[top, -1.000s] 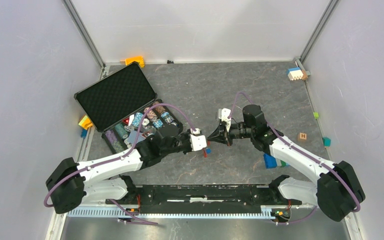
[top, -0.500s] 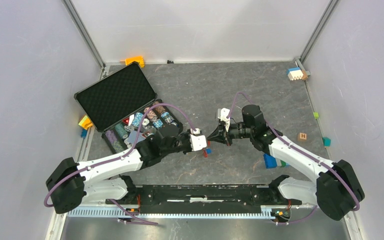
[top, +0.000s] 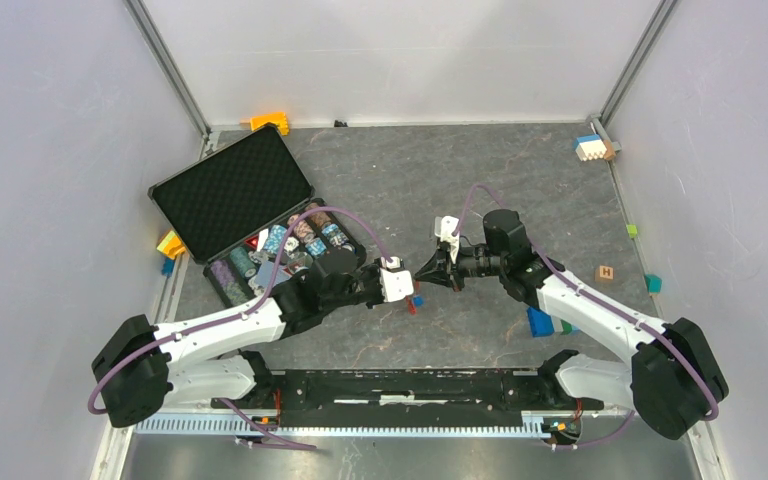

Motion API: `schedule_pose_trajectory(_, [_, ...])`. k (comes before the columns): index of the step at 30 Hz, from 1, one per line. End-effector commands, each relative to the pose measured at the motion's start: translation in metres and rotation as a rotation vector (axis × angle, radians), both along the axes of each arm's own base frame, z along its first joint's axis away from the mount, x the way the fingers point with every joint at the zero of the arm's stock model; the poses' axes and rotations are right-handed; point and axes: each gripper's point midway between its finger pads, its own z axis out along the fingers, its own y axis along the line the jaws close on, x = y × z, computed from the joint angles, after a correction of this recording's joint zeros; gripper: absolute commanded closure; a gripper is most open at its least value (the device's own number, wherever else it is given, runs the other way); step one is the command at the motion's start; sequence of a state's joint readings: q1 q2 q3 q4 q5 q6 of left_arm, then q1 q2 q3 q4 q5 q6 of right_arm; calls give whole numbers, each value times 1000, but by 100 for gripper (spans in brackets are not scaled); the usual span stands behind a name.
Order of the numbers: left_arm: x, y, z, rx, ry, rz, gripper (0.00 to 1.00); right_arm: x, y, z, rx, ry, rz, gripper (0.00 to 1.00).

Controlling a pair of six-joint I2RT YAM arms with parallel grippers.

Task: Put the keys on the keyring

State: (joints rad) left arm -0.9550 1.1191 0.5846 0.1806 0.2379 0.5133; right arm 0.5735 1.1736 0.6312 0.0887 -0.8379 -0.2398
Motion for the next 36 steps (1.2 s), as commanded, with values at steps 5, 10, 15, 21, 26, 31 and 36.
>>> schedule_pose_trajectory(5, [-5, -14, 30, -75, -42, -60, 98, 0, 7, 29, 71, -65, 48, 100])
schedule_pose_trajectory(10, [-5, -15, 31, -76, -43, -61, 98, -1, 7, 28, 71, -64, 52, 100])
schedule_pose_trajectory(15, [-7, -14, 32, -79, -42, -67, 98, 6, 5, 20, 43, -66, 19, 100])
schedule_pose_trajectory(21, [-9, -13, 33, -85, -46, -79, 98, 10, 4, 15, 24, -67, 1, 100])
schedule_pose_trajectory(26, [-11, -13, 33, -86, -48, -90, 98, 12, 3, 13, 16, -69, -10, 100])
schedule_pose_trajectory(31, [-15, -14, 31, -84, -45, -110, 98, 12, 2, 12, 11, -69, -12, 100])
schedule_pose_trajectory(36, [-16, -14, 30, -83, -46, -118, 98, 10, 3, 14, 18, -69, 0, 100])
